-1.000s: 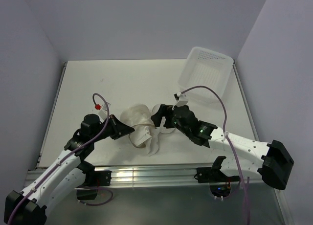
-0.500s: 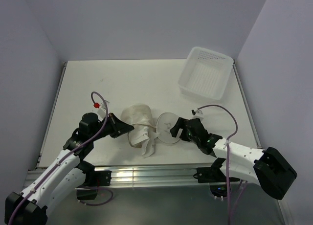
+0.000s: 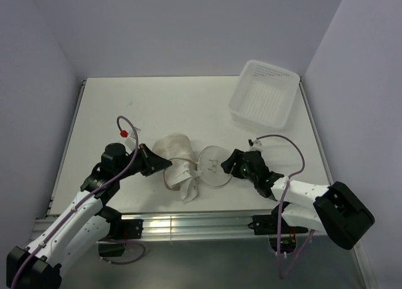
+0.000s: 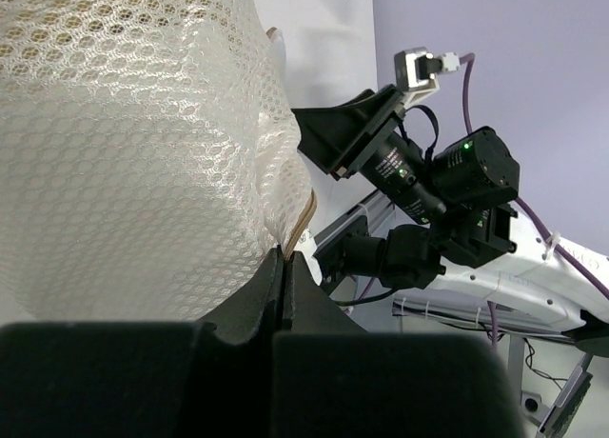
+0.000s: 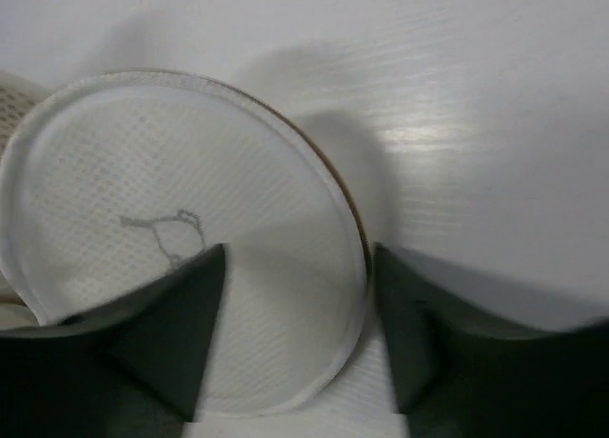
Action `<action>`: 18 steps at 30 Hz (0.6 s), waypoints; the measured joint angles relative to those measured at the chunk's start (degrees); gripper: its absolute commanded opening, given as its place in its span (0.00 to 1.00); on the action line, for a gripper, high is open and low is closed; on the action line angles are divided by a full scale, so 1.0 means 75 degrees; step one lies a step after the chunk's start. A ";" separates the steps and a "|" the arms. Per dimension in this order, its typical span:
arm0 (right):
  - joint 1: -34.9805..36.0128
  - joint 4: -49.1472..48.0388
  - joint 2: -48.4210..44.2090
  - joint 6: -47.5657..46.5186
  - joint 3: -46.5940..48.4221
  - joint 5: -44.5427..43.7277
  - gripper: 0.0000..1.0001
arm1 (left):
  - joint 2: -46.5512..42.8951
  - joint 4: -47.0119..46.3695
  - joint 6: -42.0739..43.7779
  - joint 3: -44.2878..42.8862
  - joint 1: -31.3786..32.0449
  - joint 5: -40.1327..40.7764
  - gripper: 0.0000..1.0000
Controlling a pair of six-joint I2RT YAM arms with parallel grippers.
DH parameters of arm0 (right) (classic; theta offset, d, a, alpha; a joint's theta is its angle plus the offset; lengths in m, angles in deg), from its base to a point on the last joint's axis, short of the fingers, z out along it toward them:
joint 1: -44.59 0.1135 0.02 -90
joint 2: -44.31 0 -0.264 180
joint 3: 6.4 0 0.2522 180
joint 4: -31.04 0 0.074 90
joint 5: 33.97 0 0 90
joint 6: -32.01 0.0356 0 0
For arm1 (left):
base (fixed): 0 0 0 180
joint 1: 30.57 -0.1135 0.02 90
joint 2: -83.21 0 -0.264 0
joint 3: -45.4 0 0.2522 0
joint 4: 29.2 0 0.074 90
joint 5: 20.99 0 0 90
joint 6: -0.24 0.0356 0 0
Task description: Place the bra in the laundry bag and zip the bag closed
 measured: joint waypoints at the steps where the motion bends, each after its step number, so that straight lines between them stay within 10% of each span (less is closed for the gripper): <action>1: -0.0003 -0.0248 0.0189 -0.0029 0.0000 0.0146 0.49 | 0.0000 0.0003 0.0000 -0.0003 0.0000 -0.0003 0.00; 4: -0.0003 -0.0676 0.0618 0.0029 -0.0061 0.0513 0.00 | 0.0000 0.0041 0.0006 -0.0032 -0.0006 0.0006 0.00; 12: 0.0571 0.0988 -0.1588 0.0087 -0.0137 0.0539 0.00 | 0.0184 0.0755 0.0443 -0.0813 -0.0044 0.0405 0.00; 18: 0.1851 0.5243 -0.3573 -0.0411 0.3179 -0.0131 0.00 | 0.0580 0.1591 0.1145 -0.1772 -0.0274 0.0985 0.00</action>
